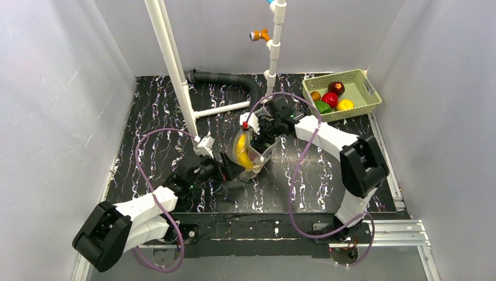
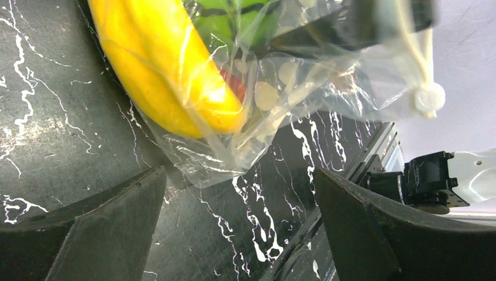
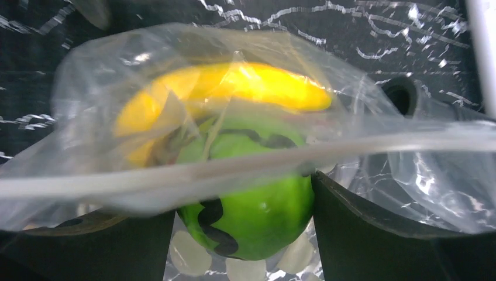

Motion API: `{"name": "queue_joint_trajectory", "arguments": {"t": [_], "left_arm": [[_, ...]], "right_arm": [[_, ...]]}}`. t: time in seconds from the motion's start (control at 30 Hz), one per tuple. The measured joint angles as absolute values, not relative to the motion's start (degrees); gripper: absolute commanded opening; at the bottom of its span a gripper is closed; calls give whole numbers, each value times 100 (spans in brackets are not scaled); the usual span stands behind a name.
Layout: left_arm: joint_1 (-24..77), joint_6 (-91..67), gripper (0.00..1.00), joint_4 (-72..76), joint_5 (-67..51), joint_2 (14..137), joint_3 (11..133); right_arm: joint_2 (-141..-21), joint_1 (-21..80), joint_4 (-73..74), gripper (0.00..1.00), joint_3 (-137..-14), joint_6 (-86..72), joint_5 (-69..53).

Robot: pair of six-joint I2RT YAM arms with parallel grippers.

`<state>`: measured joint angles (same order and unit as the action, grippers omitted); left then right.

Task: Open the zip-top bag and remove the fake food
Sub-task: Pick up the fake fruit from the zipper food storage bag.

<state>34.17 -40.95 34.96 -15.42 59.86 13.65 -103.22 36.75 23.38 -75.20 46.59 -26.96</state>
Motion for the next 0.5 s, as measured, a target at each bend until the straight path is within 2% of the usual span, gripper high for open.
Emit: {"name": "queue_joint_trajectory", "arguments": {"t": [0.2, 0.5], "left_arm": [[3417, -4160, 98, 3607, -1590, 5994, 1358], [3417, -4206, 98, 3767, -1723, 6082, 1354]], "right_arm": [[-9612, 3673, 2727, 34, -7518, 4222, -3214], [-9303, 3634, 3315, 32, -7505, 3841, -3721]]}}
